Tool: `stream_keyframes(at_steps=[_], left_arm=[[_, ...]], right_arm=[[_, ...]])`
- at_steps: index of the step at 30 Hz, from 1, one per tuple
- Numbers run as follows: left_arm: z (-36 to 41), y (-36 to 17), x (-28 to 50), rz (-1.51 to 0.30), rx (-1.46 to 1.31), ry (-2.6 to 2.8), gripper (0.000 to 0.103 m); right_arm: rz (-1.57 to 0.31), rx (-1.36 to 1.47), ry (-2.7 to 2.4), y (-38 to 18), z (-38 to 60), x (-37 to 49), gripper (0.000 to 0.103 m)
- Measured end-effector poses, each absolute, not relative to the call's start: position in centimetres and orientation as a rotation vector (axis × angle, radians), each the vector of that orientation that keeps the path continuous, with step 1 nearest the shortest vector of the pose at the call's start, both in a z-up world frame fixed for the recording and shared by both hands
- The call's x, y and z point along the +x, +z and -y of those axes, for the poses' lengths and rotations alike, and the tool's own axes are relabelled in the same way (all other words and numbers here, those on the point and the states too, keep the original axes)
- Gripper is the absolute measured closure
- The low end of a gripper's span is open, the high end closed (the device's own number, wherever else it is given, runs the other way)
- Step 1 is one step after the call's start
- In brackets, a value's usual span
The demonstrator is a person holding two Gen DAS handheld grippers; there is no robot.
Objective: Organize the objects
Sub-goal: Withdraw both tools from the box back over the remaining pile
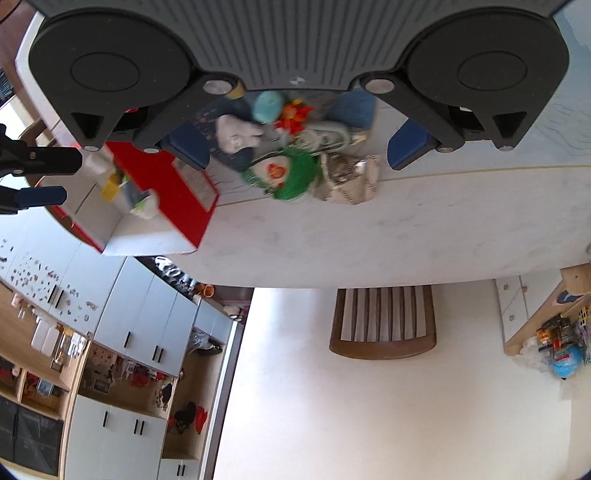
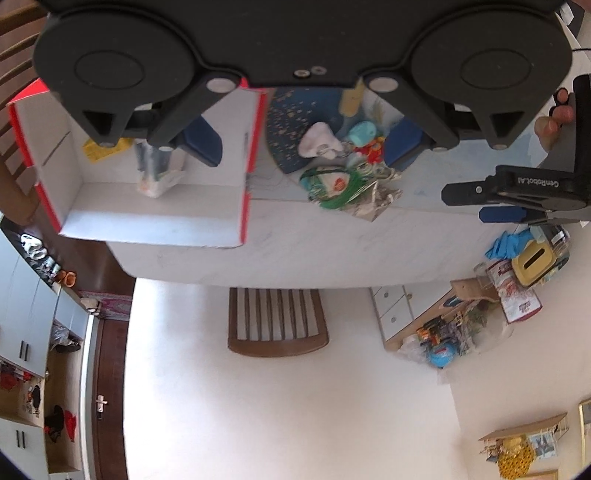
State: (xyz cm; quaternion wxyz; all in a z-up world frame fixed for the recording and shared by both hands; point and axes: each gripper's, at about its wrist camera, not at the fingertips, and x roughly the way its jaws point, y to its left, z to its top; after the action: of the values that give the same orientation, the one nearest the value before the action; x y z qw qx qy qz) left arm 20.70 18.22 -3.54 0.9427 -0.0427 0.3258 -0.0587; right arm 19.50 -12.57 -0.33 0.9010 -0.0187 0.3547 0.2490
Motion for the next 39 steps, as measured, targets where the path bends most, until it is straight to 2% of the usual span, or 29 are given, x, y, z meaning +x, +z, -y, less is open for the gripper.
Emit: stream_keyframes(at_steps=[18, 31, 34, 35, 36, 39], left_arm=[[-21.1, -10.7, 21.6, -0.742, 0.017, -0.149, 0.0], [-19.2, -14.9, 22.8, -0.758, 0.169, -0.278, 0.001], [-19.0, -15.3, 23.3, -0.772, 0.174, -0.289, 0.001], [-19.0, -15.4, 23.5, -0.776, 0.175, -0.288, 0.002], [-18.9, -15.5, 23.6, -0.78, 0.178, -0.287, 0.006], [-18.7, -15.6, 23.9, -0.794, 0.168, -0.297, 0.018]], right_arm=[[-0.867, -0.159, 0.585, -6.3, 5.2, 19.4, 0.009], [-0.971, -0.168, 0.532, -11.3, 3.6, 21.9, 0.012], [-0.984, -0.187, 0.529, -11.9, 3.1, 22.1, 0.017], [-0.989, -0.194, 0.53, -12.1, 3.0, 22.1, 0.022], [-0.993, -0.2, 0.53, -12.3, 2.9, 22.2, 0.027], [-1.005, -0.204, 0.533, -12.6, 2.7, 22.3, 0.032]])
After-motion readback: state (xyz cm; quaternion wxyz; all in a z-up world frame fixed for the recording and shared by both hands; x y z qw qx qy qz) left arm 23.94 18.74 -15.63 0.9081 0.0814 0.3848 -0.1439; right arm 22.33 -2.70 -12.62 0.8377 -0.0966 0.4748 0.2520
